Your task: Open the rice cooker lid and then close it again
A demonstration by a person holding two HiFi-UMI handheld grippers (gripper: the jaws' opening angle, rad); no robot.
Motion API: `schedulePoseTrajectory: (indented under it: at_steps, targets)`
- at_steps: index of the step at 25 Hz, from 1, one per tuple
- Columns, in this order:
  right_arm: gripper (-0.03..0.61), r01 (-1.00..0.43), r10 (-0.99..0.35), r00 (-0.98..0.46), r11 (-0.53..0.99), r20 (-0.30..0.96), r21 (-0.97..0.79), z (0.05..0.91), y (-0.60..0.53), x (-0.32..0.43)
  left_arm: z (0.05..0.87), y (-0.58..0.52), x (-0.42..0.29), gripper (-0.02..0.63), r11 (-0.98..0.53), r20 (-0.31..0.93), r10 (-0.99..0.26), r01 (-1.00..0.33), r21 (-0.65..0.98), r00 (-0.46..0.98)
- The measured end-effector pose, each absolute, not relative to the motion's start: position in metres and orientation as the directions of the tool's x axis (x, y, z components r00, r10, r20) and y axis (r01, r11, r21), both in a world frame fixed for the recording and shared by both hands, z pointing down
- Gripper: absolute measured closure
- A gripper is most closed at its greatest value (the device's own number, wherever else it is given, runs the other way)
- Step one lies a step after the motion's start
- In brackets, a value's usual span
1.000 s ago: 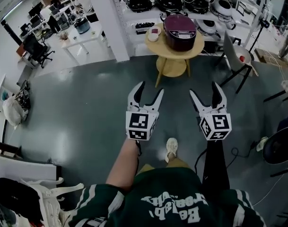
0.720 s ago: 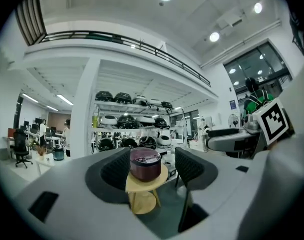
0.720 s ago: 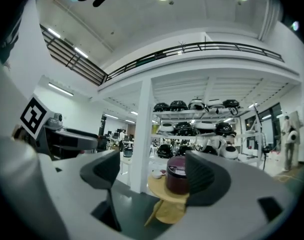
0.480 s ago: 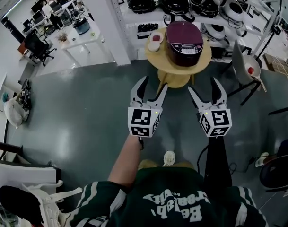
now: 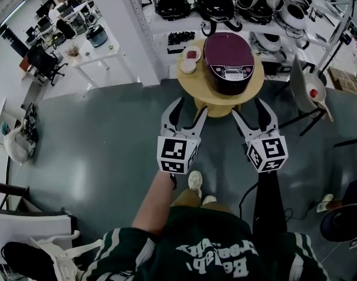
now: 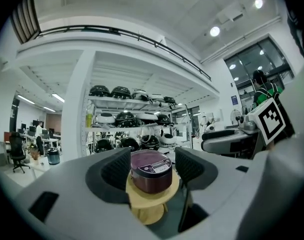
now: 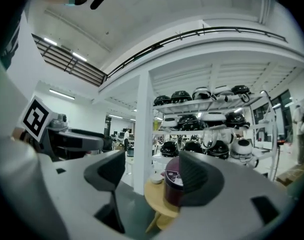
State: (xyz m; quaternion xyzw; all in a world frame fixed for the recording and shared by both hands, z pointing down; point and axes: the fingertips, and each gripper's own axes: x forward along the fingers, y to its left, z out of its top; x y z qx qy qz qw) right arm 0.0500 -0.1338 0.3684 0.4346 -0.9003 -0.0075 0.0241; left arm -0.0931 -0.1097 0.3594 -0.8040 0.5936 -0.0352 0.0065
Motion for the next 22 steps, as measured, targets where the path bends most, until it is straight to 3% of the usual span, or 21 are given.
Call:
schedulePoseTrajectory:
  at_steps: [9, 22]
  targets:
    - [0.278, -0.772, -0.77, -0.627, 0.635, 0.121, 0.037, 0.391, -0.234, 0.026, 0.383, -0.22, -0.088, 0.337, -0.419, 0.067, -0.906, -0.908, -0.023, 0.417]
    - [0.331, -0.75, -0.716, -0.583, 0.656, 0.384, 0.086, 0.443, -0.354, 0.001, 0.404, -0.345, -0.094, 0.337, -0.544, 0.089, -0.836, -0.839, 0.007, 0.542]
